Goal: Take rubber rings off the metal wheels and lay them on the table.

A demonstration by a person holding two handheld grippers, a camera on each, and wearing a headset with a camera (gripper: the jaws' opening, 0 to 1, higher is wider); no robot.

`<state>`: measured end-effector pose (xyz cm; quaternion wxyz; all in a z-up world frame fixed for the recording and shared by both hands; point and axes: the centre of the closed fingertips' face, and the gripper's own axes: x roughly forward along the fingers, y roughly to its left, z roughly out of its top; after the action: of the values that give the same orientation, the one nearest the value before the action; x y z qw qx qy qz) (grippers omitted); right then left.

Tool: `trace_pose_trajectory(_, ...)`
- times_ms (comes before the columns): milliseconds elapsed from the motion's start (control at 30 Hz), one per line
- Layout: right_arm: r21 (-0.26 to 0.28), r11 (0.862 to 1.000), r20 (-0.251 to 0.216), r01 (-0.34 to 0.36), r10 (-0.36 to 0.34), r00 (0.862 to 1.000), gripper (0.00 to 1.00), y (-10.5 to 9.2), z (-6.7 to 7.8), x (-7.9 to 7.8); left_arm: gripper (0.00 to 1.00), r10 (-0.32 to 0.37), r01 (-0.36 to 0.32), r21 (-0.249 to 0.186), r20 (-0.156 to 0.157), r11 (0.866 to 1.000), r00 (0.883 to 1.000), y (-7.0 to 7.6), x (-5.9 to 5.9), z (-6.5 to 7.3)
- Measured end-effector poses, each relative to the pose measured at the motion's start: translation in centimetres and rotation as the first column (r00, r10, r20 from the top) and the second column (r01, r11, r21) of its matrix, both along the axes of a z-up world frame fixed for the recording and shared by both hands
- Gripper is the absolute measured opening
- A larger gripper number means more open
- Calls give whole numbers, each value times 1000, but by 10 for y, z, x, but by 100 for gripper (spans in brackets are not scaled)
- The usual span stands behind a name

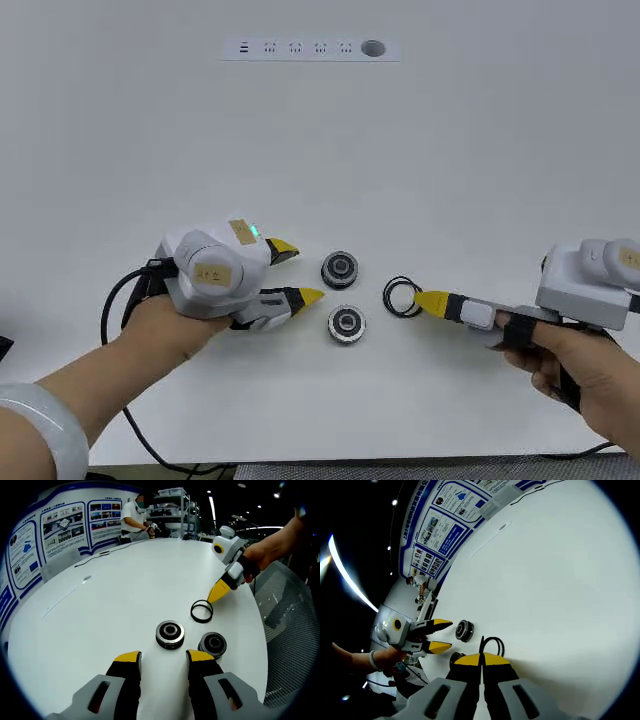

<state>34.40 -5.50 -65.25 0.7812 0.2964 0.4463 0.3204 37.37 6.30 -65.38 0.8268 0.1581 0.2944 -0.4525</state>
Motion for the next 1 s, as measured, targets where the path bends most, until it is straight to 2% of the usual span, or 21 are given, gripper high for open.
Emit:
trace_pose_trajectory(167, -67, 998, 42, -22, 25, 999, 2, -6, -2, 0, 37, -2, 2, 1, 1, 1000, 1000, -1, 0, 1)
trace_pose_trajectory(233, -78, 996, 48, -31, 35, 998, 5, -6, -1, 0, 37, -2, 2, -1, 1, 1000, 1000, -1, 1, 1)
trace_pose_trajectory(267, -102, 994, 68, -45, 52, 996, 6, -7, -1, 0, 36, -3, 3, 1, 2, 1000, 1000, -2, 1, 1)
trace_pose_trajectory(433, -137, 988, 97, -71, 85, 992, 9, -8, 0, -1, 36, -11, 11, -1, 4, 1000, 1000, -4, 0, 2)
trace_pose_trajectory(667, -117, 991, 121, -59, 73, 990, 11, -5, 7, 8, 34, -29, 29, -11, 11, 1000, 1000, -13, 0, 7)
trace_pose_trajectory(1000, -82, 992, 140, -92, 103, 985, 12, 20, 15, 20, 26, -48, 48, -16, 30, 999, 998, -25, 6, 13)
